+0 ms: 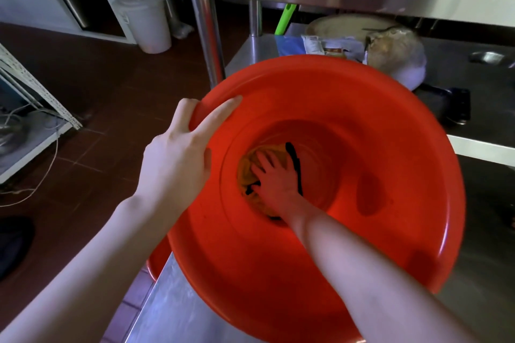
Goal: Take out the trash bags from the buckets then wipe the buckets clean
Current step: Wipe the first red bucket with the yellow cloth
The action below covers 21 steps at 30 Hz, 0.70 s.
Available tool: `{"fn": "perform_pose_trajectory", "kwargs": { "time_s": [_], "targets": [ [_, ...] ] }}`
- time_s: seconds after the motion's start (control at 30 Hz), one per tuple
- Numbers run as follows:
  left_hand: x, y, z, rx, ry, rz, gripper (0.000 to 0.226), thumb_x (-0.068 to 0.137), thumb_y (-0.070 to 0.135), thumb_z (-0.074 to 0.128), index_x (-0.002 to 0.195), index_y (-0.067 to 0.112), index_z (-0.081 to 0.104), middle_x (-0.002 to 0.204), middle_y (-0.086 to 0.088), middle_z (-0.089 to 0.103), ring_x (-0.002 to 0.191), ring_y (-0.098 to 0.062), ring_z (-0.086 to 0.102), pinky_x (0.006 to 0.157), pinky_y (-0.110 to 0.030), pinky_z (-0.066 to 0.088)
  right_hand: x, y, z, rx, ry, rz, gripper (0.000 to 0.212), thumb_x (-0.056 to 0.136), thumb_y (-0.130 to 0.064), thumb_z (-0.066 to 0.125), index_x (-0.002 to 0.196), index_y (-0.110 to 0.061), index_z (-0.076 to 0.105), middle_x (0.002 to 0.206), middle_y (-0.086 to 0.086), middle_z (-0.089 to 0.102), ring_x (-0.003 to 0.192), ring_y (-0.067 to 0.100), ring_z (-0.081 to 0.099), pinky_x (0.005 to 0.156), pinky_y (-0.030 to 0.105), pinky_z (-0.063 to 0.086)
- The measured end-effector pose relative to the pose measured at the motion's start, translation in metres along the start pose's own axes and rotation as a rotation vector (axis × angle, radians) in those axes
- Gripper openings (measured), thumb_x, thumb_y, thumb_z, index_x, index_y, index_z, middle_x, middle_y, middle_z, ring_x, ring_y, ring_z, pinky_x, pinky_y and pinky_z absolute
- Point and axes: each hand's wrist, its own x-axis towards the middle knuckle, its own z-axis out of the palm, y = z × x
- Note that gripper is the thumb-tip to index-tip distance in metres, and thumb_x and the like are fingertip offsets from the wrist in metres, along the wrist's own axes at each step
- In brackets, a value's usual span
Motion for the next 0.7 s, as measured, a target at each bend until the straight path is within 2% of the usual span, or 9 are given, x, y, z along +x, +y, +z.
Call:
{"fn": "perform_pose_trajectory", "kwargs": {
  "time_s": [0.07,0.13,0.27,0.37,0.43,0.5,0.57,0.7],
  "targets": [
    [-0.003,0.007,0.0,0.009,0.019,-0.005,0.092,0.079,-0.003,0.062,0.149,0.047,0.029,0.123,-0.007,0.042,0.052,-0.027,0.047,0.047,-0.032,0.047,0.005,0.01,-0.007,0.026,0.063,0.062,0.057,0.097,-0.043,0.043,0.15,-0.034,0.023,0.162,-0.002,0.004,0.148,0.021,0.007,0.116,0.06,0.005],
    [-0.007,0.012,0.0,0.022,0.021,-0.012,0.09,0.08,-0.003,0.061,0.149,0.047,0.029,0.123,-0.007,0.041,0.052,-0.027,0.047,0.047,-0.033,0.047,0.01,0.023,-0.015,0.109,0.103,0.141,0.055,0.097,-0.035,0.044,0.149,-0.034,0.025,0.161,0.001,0.008,0.146,0.023,0.015,0.115,0.057,0.016],
    [-0.017,0.015,-0.001,0.015,0.029,-0.049,0.088,0.08,-0.002,0.059,0.148,0.047,0.031,0.123,-0.008,0.041,0.055,-0.031,0.049,0.049,-0.037,0.05,0.0,0.066,-0.022,0.146,0.16,0.357,0.054,0.095,-0.028,0.044,0.146,-0.034,0.031,0.154,0.01,0.02,0.137,0.031,0.026,0.103,0.054,0.034],
    [-0.024,0.022,0.0,0.01,0.046,-0.053,0.087,0.079,-0.004,0.058,0.148,0.045,0.033,0.123,-0.009,0.042,0.054,-0.03,0.048,0.047,-0.037,0.05,-0.013,0.082,-0.017,0.143,0.203,0.397,0.06,0.088,-0.032,0.054,0.145,-0.031,0.034,0.149,0.012,0.025,0.132,0.034,0.03,0.097,0.052,0.04],
    [-0.025,0.023,0.001,-0.014,0.053,-0.043,0.087,0.078,-0.005,0.057,0.147,0.044,0.035,0.123,-0.007,0.041,0.055,-0.031,0.05,0.048,-0.04,0.052,-0.009,0.075,-0.016,0.228,0.195,0.421,0.066,0.085,-0.032,0.061,0.145,-0.031,0.033,0.15,0.012,0.024,0.132,0.036,0.028,0.098,0.053,0.041],
    [-0.026,0.019,0.001,-0.069,0.06,-0.053,0.086,0.075,-0.006,0.057,0.144,0.042,0.041,0.124,-0.007,0.042,0.06,-0.033,0.052,0.053,-0.043,0.054,0.0,0.063,-0.019,0.315,0.181,0.452,0.066,0.085,-0.029,0.061,0.144,-0.032,0.033,0.151,0.012,0.022,0.133,0.038,0.027,0.099,0.055,0.039],
    [-0.03,0.013,0.001,-0.116,0.08,-0.072,0.083,0.073,-0.007,0.057,0.142,0.038,0.047,0.125,-0.009,0.045,0.063,-0.033,0.054,0.056,-0.045,0.055,0.008,0.047,-0.02,0.284,0.186,0.415,0.062,0.087,-0.032,0.06,0.144,-0.032,0.034,0.15,0.011,0.022,0.134,0.038,0.025,0.1,0.058,0.036],
    [-0.036,0.015,0.002,-0.124,0.11,-0.074,0.078,0.074,-0.006,0.055,0.14,0.033,0.05,0.125,-0.011,0.046,0.065,-0.03,0.052,0.055,-0.041,0.053,0.005,-0.004,-0.011,0.138,0.125,0.081,0.058,0.087,-0.035,0.06,0.141,-0.031,0.039,0.152,0.008,0.021,0.139,0.034,0.02,0.105,0.063,0.027]
  ]
}}
